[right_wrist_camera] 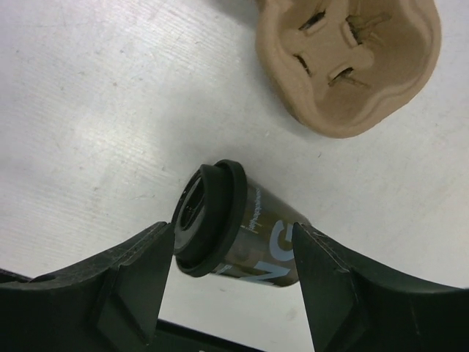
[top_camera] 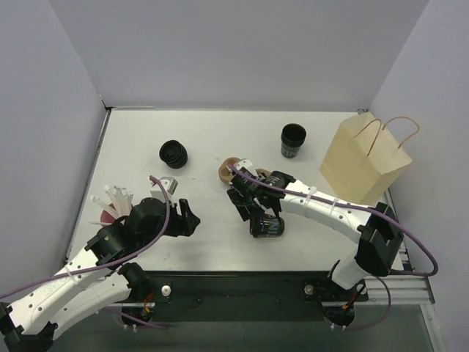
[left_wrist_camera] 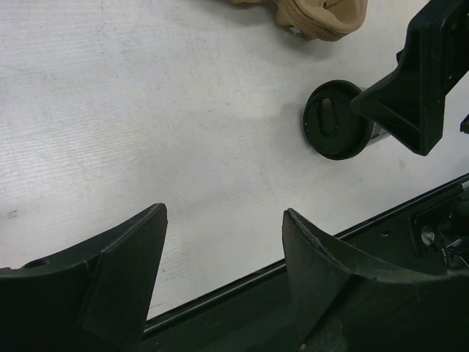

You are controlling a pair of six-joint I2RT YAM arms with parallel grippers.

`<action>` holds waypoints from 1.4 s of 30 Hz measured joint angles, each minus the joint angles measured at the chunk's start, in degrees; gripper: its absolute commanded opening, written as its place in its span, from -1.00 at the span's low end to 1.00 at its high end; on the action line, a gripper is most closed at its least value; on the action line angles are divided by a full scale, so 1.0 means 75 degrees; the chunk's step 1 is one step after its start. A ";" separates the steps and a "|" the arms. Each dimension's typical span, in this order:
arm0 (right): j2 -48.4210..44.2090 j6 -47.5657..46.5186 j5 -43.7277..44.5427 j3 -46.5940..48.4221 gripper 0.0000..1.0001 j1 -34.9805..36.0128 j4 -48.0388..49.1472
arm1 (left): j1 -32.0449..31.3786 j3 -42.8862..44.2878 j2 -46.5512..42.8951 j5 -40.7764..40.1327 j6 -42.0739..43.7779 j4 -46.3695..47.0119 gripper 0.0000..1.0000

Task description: Pack the takeout coffee

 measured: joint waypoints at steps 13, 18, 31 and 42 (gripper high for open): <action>0.1988 -0.1075 -0.0382 0.1562 0.11 0.0300 -0.0764 | 0.0000 0.0000 -0.0606 0.0079 -0.0268 -0.0181 0.46; 0.2270 -0.1075 -0.0224 0.1938 0.15 0.0087 -0.1157 | -0.0006 0.0000 -0.0711 0.0076 -0.0312 -0.0219 0.46; 0.2090 0.1428 0.0221 0.1816 0.19 0.0187 -0.1961 | -0.0050 -0.0050 -0.0717 0.0073 -0.0326 -0.0213 0.46; 0.2043 0.2809 0.0731 0.1268 -0.11 0.0618 -0.2384 | -0.0472 -0.0093 -0.0764 -0.0076 -0.0385 -0.0242 0.45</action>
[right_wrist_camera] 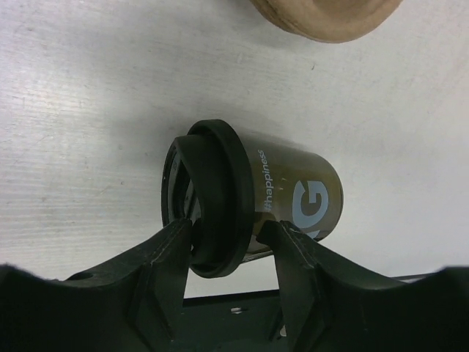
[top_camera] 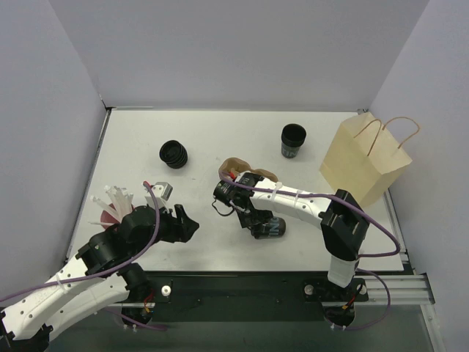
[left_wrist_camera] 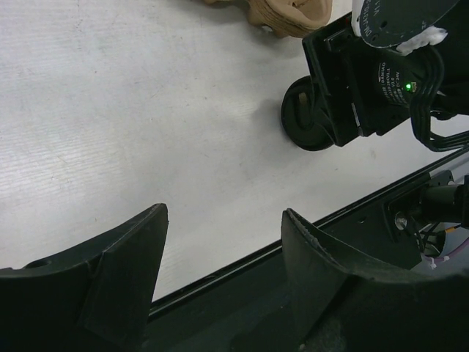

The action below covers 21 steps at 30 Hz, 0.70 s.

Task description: Pack the takeout coffee

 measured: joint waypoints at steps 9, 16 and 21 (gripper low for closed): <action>-0.0309 0.0338 0.0239 -0.0233 -0.39 0.0000 -0.0052 | -0.0187 0.0000 -0.0227 -0.0224 -0.0154 -0.0157 0.45; -0.0644 0.0388 0.0306 -0.0560 -0.52 0.0003 -0.0012 | -0.0221 0.0000 -0.0245 -0.0347 -0.0184 -0.0207 0.45; -0.0842 0.0388 0.0318 -0.0723 -0.56 -0.0003 0.0006 | -0.0227 0.0000 -0.0245 -0.0385 -0.0198 -0.0207 0.45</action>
